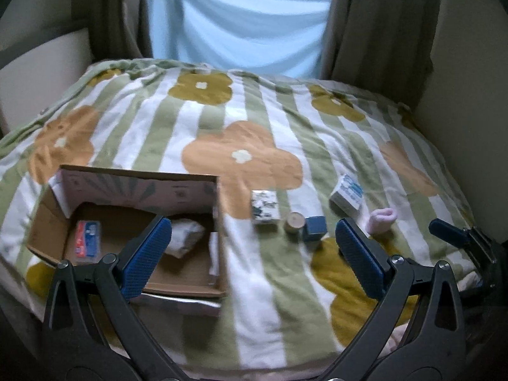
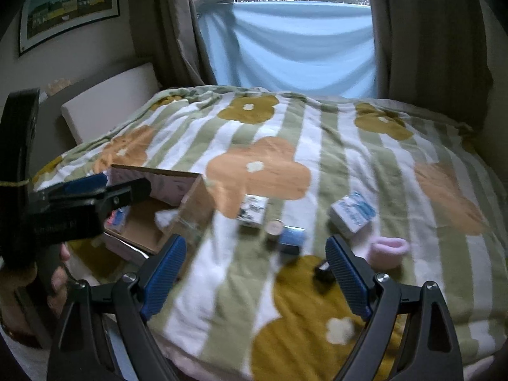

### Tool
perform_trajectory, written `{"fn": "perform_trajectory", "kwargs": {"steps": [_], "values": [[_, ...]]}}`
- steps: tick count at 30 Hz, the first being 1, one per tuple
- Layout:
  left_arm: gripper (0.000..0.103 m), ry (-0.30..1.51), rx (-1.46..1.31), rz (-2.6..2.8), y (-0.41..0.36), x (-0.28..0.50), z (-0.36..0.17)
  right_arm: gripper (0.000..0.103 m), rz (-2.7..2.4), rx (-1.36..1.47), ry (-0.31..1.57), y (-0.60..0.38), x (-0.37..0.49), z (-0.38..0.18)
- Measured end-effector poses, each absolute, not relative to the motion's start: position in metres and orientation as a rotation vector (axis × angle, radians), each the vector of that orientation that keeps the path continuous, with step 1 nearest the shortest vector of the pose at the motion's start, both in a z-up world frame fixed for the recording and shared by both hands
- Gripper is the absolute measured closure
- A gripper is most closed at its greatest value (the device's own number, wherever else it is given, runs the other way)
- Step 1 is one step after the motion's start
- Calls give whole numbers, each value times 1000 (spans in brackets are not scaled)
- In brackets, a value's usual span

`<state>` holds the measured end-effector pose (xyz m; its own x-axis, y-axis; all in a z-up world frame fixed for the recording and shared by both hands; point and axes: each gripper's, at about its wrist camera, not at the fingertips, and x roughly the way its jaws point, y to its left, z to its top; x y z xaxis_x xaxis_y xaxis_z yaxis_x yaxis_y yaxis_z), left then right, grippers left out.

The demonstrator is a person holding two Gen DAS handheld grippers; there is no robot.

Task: Organize objects
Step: 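Withdraw both tools from the box back toward the remaining items, then grasp the white patterned tissue pack with the left tool while the right tool grasps the black cylinder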

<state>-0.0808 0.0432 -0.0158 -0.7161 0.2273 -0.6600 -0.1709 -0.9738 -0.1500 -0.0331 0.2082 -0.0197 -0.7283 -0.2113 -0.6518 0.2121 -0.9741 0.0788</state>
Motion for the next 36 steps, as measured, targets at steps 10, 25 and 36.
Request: {"fn": "perform_trajectory", "kwargs": {"steps": [10, 25, 36], "values": [[5, -141, -1163, 2660, 91, -99, -45, 15, -2784, 1082, -23, 264, -23, -37], [6, -122, -1290, 2659, 126, -155, -93, 15, -2685, 1229, -62, 284, -54, -89], [13, -135, -1420, 2623, 134, -213, -148, 15, -2615, 1342, 32, 281, -102, -137]]}}
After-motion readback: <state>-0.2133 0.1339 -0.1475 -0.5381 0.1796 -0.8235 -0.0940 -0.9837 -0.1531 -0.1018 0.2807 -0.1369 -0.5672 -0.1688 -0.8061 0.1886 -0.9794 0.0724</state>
